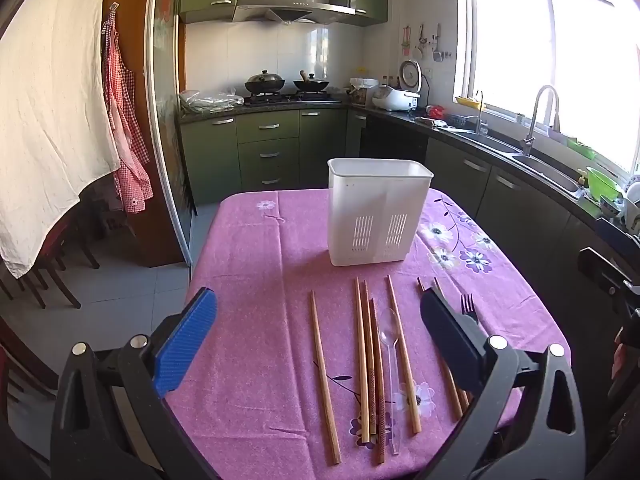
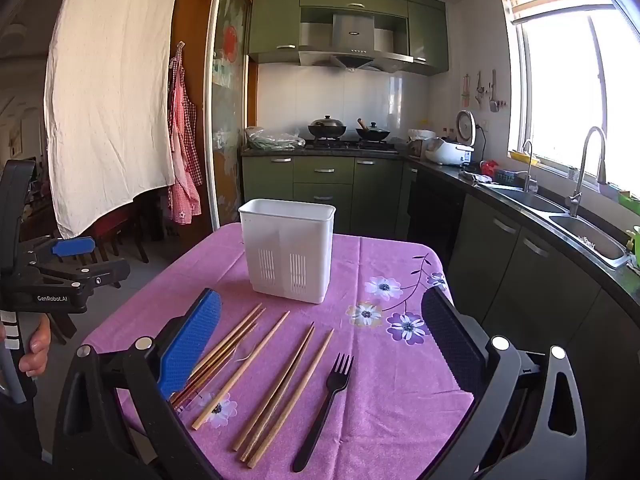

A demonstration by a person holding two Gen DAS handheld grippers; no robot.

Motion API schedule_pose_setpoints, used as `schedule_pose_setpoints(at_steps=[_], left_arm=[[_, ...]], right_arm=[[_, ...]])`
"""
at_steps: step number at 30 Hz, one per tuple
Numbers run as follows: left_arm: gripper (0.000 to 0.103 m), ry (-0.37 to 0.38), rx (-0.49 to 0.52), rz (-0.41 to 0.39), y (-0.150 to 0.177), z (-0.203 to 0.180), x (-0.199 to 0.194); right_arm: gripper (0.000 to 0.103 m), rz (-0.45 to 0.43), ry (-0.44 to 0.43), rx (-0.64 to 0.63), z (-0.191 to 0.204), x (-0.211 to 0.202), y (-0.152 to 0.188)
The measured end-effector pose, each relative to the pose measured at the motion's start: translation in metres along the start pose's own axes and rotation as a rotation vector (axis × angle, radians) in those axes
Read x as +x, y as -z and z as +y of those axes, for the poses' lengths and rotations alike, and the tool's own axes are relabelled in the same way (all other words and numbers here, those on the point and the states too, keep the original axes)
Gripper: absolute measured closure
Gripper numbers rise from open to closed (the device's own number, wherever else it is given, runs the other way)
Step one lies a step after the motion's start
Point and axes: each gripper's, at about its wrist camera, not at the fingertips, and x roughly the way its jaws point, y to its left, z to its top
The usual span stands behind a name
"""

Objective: Organize utensils

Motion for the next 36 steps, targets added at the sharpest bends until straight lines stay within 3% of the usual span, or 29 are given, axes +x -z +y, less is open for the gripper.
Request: schedule_pose_setpoints(at_steps=[36], left_arm=[[0.006, -0.002, 0.005, -0.009, 0.0017, -0.0023, -0.0006]], right_arm=[[0.004, 0.007, -0.002, -0.002, 0.0040, 0.0033, 0.0032]])
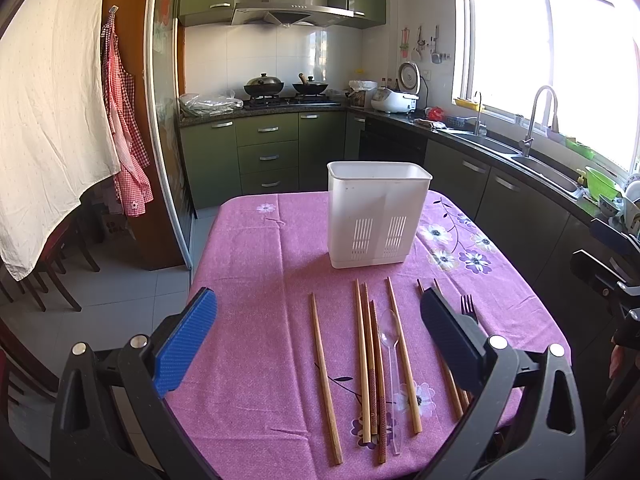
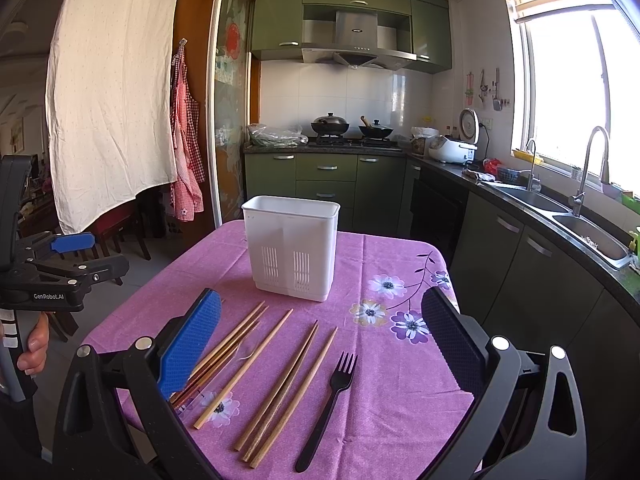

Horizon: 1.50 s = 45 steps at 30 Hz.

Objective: Organize utensils

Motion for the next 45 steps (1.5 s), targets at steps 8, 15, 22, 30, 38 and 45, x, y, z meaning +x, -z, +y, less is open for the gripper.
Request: schedule_pose_setpoints(at_steps=[8, 15, 22, 30, 38, 45], left_arm=[[0.006, 0.000, -0.001, 0.000, 0.000, 0.000, 0.000], [0.006, 0.000, 0.001, 0.002, 0.000, -0.001, 0.000], [0.006, 0.004, 0.002, 0.008, 0.001, -0.001, 0.002], [0.006, 0.004, 0.002, 0.008, 0.001, -0.001, 0.002], [0.006, 0.003, 0.002, 0.008, 0.001, -0.001, 0.002], [0.006, 0.003, 0.002, 0.008, 0.001, -0.001, 0.002]], right_arm=[[0.004, 0.003, 0.002, 0.001, 0.005, 0.003, 0.003], [0.004, 0.005, 0.002, 0.002, 0.009, 0.010, 0.009], [0.004, 0.014, -0.006, 0.005, 0.001, 0.007, 0.003], [0.004, 0.020, -0.008, 0.007, 0.001, 0.007, 0.002], [0.004, 0.023, -0.008, 0.007, 0.000, 0.008, 0.002], [0.004, 0.027, -0.011, 0.009, -0.001, 0.008, 0.002]])
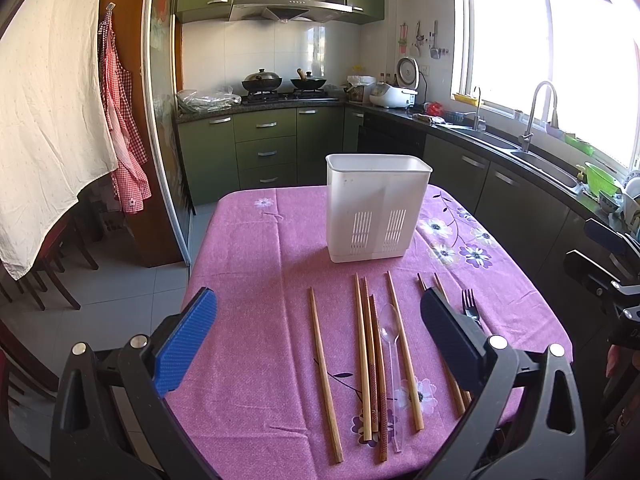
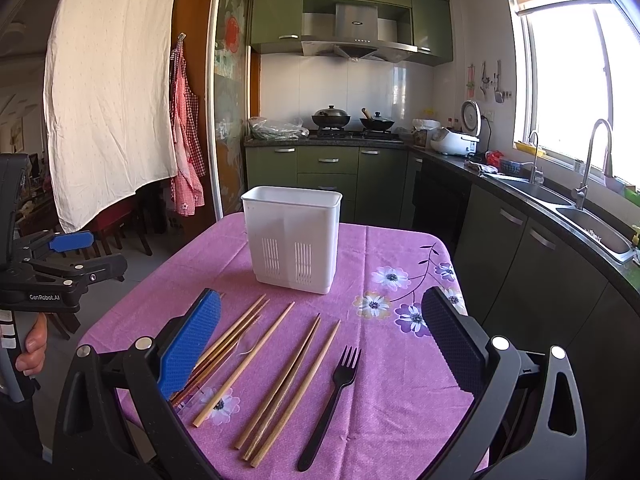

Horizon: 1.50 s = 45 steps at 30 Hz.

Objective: Organize utensils

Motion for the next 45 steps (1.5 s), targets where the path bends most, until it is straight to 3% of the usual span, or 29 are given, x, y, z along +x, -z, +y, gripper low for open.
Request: schedule_pose_setpoints(at_steps=[17, 21, 28, 34, 38, 41, 45], left_arm=[[0.006, 0.000, 0.001, 0.002, 0.000, 0.000, 0.001], [0.006, 0.004, 0.006, 0.027, 0.006, 0.000, 0.011], [0.006, -0.016, 0.002, 0.220, 0.012, 0.003, 0.073], [0.006, 0.005, -0.008, 0.441, 0.016, 0.008, 0.132], [0.011, -0.030, 0.014, 0.526, 0.016, 0.011, 0.156], [0.023, -0.033, 0.012, 0.588, 0.017, 0.014, 0.168], [0.031, -0.011, 0.009, 0.633, 0.018, 0.012, 0.178]], right_arm=[[0.004, 0.013, -0.003, -0.002, 0.000, 0.004, 0.002], [0.004, 0.085, -0.005, -0.037, -0.003, 0.018, 0.000], [0.004, 0.299, 0.058, -0.004, -0.038, 0.074, 0.002], [0.004, 0.500, -0.009, 0.053, -0.070, 0.122, 0.008], [0.006, 0.624, -0.066, 0.106, -0.079, 0.150, 0.018], [0.013, 0.668, -0.085, 0.100, -0.077, 0.160, 0.023], [0.036, 0.728, -0.093, 0.050, -0.067, 0.171, 0.030]])
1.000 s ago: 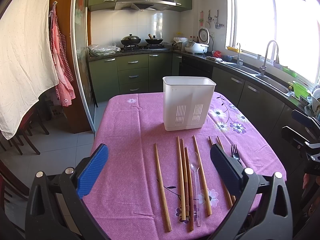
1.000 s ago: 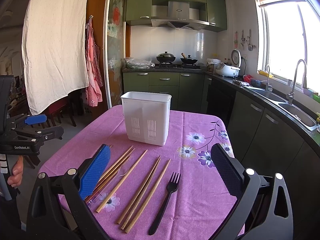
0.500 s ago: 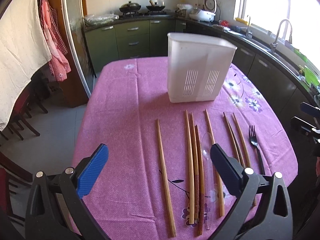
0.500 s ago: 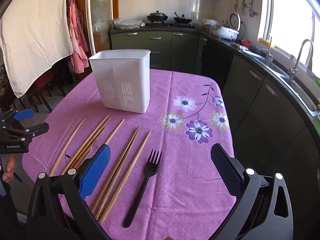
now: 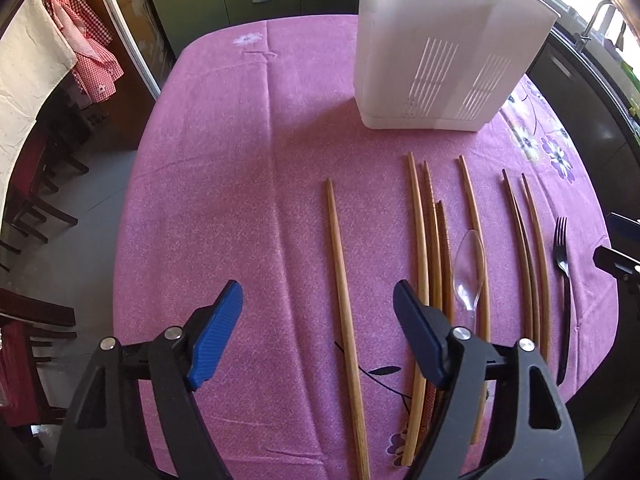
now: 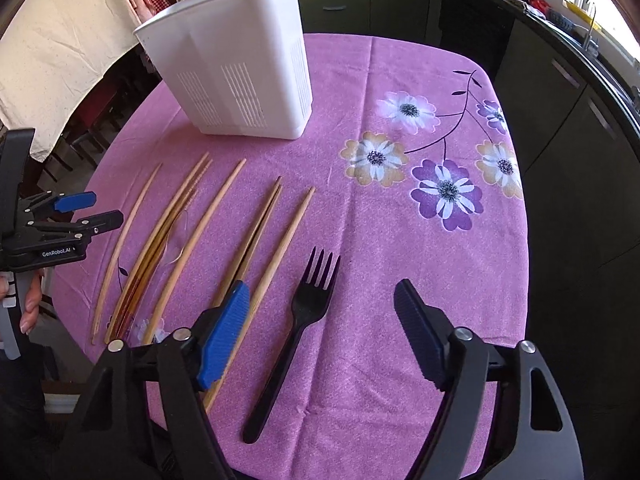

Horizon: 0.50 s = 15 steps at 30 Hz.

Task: Organize utensils
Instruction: 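Grasp the clear plastic spoon with the left tool while the right tool grasps the black fork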

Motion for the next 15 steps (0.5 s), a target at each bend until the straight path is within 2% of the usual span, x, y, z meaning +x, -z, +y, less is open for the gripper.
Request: schedule_pose_setpoints(at_steps=[1, 2, 6, 8, 10, 15], left_arm=[[0.035, 0.014, 0.006, 0.005, 0.001, -0.002, -0.001], [0.035, 0.027, 0.015, 0.009, 0.001, -0.006, -0.003], [0.036, 0.076, 0.086, 0.009, 0.005, -0.032, -0.014], [0.040, 0.099, 0.132, 0.030, 0.007, -0.048, -0.016], [0.052, 0.112, 0.165, 0.066, 0.010, -0.060, -0.015], [0.067, 0.119, 0.208, 0.105, 0.013, -0.079, -0.012]], right_arm=[[0.043, 0.013, 0.005, -0.018, 0.003, 0.003, 0.000], [0.045, 0.025, 0.003, -0.026, 0.007, 0.004, 0.000], [0.051, 0.054, 0.008, -0.060, 0.016, 0.009, 0.000], [0.053, 0.062, 0.000, -0.067, 0.019, 0.010, 0.000], [0.055, 0.067, 0.002, -0.073, 0.022, 0.011, 0.000], [0.055, 0.073, -0.009, -0.066, 0.021, 0.010, 0.000]])
